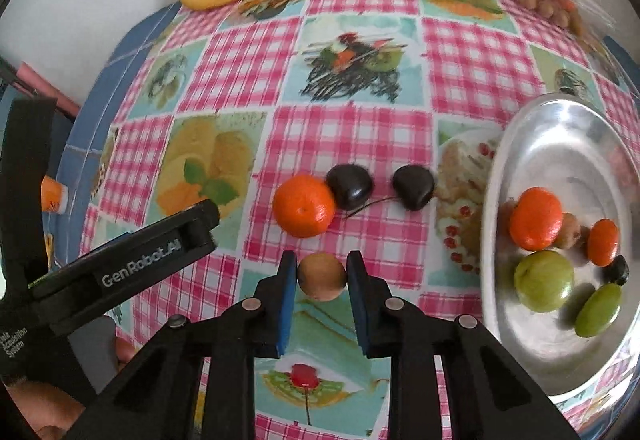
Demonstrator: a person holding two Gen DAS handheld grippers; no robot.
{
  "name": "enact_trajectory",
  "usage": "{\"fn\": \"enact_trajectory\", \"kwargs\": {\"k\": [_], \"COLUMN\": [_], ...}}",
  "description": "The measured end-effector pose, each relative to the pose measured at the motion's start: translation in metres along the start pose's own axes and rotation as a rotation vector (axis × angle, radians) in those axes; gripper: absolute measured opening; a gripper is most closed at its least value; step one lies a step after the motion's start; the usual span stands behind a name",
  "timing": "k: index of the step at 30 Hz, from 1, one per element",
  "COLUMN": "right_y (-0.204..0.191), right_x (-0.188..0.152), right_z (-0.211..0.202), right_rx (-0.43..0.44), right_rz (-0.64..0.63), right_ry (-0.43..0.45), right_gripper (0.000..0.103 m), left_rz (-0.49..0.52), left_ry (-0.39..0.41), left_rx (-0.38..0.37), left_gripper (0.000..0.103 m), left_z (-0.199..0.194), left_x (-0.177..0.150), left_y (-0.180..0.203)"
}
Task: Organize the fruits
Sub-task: 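Grasp a small brown round fruit with the right tool while the left tool grasps an orange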
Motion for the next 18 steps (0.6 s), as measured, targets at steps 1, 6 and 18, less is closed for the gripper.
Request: {"fn": "enact_trajectory", "kwargs": {"k": [1,6,18], "right_y": [0.004,0.024,0.060], "right_x": [0.001,0.004,0.004], "right_z": [-0.003,-0.018,-0.055], "right_rx": [-0.004,-0.010,-0.017], "right_rz": [0.010,0.055,0.108], "right_ry": [0.009,0.048,0.126], "right_gripper": [0.026,0.026,0.027], "left_rz": [0.004,0.068,0.235], "left_ry": [0.012,0.040,0.048], "left_rx": [-0.008,-0.080,-0.210], "left_gripper": [0.103,0.103,0.092], "left_z": [-0.002,-0.011,-0.022], "left_x": [0.002,0.007,-0.004], "left_y": [0.002,0.028,0.089]}}
Point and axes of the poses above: each gripper's, at about its wrist camera, not at the fingertips, and z roughly the way its jaws point, y to its right, x to its top, the point moved 6 cm from there along z, roughly the way its jaws point, and after that the axes turned 7 degrees about x, right-handed, at the moved point
